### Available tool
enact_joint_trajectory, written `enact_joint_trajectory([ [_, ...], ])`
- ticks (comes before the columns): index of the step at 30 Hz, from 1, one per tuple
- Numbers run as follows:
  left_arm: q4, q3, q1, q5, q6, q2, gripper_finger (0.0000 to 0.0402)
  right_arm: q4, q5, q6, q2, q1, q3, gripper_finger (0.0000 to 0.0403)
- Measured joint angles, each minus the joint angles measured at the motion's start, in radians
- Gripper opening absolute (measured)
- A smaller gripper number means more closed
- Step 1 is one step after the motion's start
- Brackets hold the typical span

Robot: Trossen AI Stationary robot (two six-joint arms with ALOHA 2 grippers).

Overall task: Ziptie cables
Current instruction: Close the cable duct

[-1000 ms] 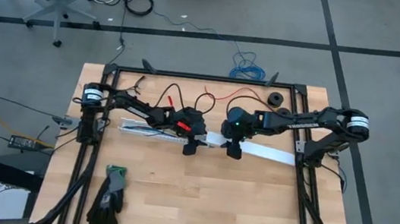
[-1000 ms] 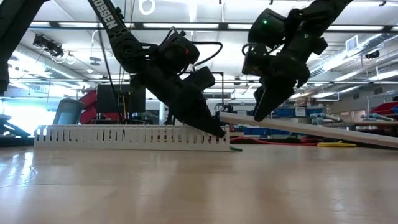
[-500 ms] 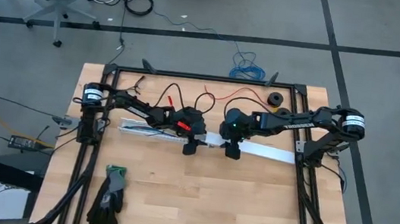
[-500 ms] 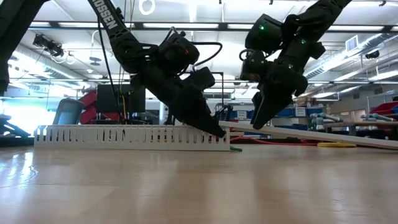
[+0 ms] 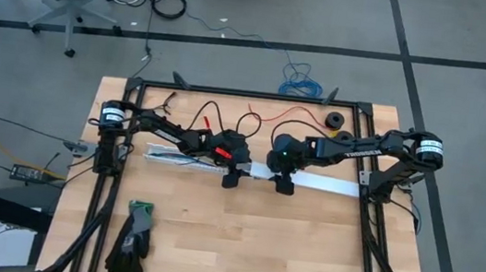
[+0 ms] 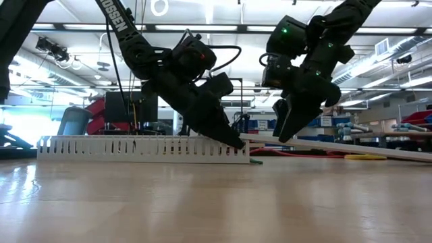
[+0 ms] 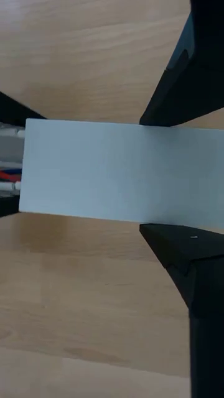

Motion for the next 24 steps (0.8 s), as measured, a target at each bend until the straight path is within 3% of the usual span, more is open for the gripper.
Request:
enact_joint_trajectory([
  [24, 0.000, 0.000, 0.000, 0.000, -0.002, 0.000, 0.0225, 0.018, 0.025, -0.058, 0.000, 0.000, 0.000, 0.0288],
])
